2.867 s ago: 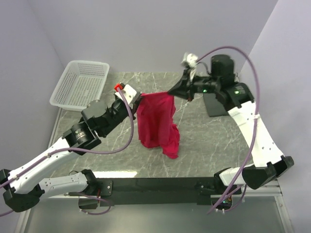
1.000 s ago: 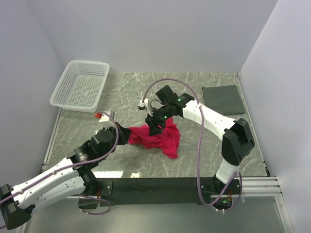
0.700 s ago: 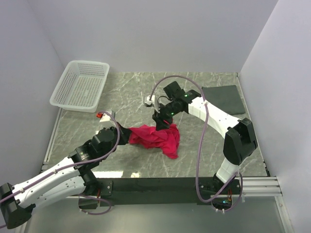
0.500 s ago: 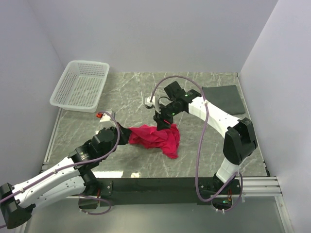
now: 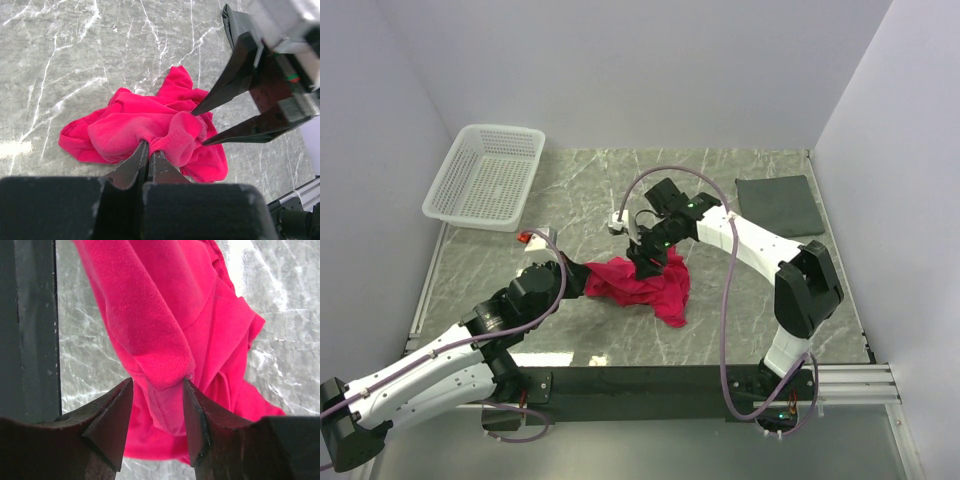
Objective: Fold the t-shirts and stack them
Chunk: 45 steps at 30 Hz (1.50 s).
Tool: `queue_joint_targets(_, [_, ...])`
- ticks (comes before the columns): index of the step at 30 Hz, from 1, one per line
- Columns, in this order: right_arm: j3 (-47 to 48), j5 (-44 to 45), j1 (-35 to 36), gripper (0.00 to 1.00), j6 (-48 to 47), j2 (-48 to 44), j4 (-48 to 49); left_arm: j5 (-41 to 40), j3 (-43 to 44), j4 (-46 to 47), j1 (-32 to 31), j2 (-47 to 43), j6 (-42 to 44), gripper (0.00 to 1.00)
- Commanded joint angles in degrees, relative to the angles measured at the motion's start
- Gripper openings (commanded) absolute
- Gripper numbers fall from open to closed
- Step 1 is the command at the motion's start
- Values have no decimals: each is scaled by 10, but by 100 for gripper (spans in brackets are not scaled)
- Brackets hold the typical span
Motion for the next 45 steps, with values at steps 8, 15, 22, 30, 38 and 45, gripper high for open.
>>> queue_joint_targets(8, [0,44,14,34,60,16,53,-6,21,27,2,-5,13,1])
queue_joint_targets(15, [23,49,3,0,73,6,22,-8,40,26,2,2,35,1])
queue_joint_targets(22, [157,-68,-120,0,48,-31,-85,8,111,45,25,52,123,1])
queue_joint_targets(30, [179,-68,-208,0,59,-111,-84,188,265,114,117,243,234,1])
queue_joint_targets(38, [134,-29,-265,0,107,-158,-39,223,446,103,128,407,317,1])
queue_joint_targets(45, [129,-14,-290,0,134,-175,-14,229,518,96,140,422,349,1])
